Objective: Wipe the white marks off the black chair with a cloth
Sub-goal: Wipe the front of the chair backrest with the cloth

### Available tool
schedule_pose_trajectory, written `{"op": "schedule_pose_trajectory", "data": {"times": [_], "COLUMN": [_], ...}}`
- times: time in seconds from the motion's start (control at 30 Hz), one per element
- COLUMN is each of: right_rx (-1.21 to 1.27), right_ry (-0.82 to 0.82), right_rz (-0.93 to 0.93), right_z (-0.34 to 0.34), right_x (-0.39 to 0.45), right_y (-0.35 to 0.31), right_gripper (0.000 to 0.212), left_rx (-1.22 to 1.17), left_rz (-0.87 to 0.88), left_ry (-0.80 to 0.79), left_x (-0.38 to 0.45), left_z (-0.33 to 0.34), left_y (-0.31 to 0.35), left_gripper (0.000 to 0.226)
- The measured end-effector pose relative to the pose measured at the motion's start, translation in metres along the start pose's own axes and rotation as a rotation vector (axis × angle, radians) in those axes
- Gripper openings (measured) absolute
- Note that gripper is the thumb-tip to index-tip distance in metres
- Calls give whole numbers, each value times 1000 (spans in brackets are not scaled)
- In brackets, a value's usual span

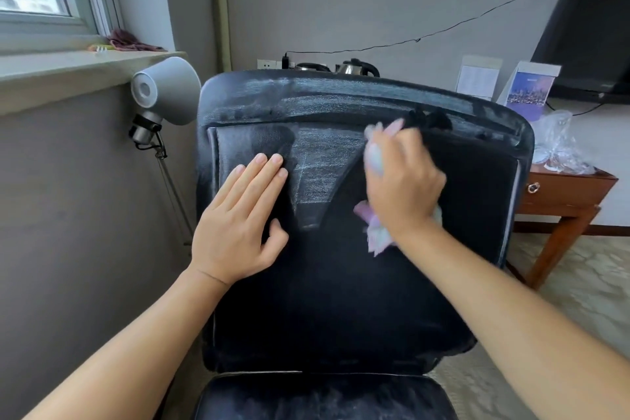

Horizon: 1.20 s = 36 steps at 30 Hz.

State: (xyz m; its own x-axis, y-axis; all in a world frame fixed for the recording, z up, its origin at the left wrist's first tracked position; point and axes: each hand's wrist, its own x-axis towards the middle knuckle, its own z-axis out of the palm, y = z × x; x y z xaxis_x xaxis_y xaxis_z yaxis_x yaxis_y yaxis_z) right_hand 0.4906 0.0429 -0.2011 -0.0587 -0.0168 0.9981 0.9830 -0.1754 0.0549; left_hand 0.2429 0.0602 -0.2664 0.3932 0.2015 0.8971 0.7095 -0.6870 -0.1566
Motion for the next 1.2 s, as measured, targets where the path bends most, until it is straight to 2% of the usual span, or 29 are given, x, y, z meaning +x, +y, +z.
{"op": "schedule_pose_trajectory", "data": {"times": [0.03,0.1,0.17,0.23,0.3,0.37,0.4,0.47,0.57,0.6,0.63,0.7,0.77,0.87,0.93,1.03,1.1,1.13,1.2], "right_rx": [39,211,305,193,27,5,39,195,399,402,365,166,31,62,175,355,357,293,179], "right_ry": [-16,-199,-291,-223,-114,-99,-83,-91,-234,-274,-272,-158,-35,5,-22,-92,-101,-79,-52], "right_rz": [-120,-415,-583,-500,-225,-15,14,-62,-493,-584,-599,-467,-241,-20,-56,-388,-519,-496,-248], "right_z": [-4,-20,-32,-24,-8,2,3,-4,-31,-34,-32,-19,-3,10,7,-11,-10,-4,6], "right_x": [-25,-73,-77,-40,12,38,33,-3,-75,-84,-79,-45,5,30,3,-46,-37,-24,10], "right_y": [-8,-12,0,11,19,10,0,-31,-58,-54,-47,-29,-15,-29,-58,-85,-72,-65,-55], "right_gripper": [18,30,19,10,15,18,21,22,17,12,7,16,18,24,21,18,13,12,12], "left_rx": [0,-1,2,4,5,-1,-5,-5,-5,-8,-11,-13,-1,11,26,26,13,9,3], "left_rz": [3,7,8,8,1,-5,-6,-9,-18,-26,-37,-58,-71,-101,-170,-238,-239,-240,-243], "left_ry": [1,-1,8,9,8,3,1,2,10,10,12,15,27,47,76,115,123,125,125], "left_x": [0,0,1,1,2,2,2,1,0,0,0,1,1,-1,-3,-5,-4,-3,-2], "left_z": [0,1,-1,-2,-3,-2,-1,0,-1,-1,-1,-1,1,3,4,6,5,5,5], "left_y": [-1,0,2,2,2,3,2,0,0,0,1,2,3,2,0,0,3,4,6], "left_gripper": [67,67,67,66,67,67,68,68,67,67,68,67,64,60,56,49,47,48,48]}}
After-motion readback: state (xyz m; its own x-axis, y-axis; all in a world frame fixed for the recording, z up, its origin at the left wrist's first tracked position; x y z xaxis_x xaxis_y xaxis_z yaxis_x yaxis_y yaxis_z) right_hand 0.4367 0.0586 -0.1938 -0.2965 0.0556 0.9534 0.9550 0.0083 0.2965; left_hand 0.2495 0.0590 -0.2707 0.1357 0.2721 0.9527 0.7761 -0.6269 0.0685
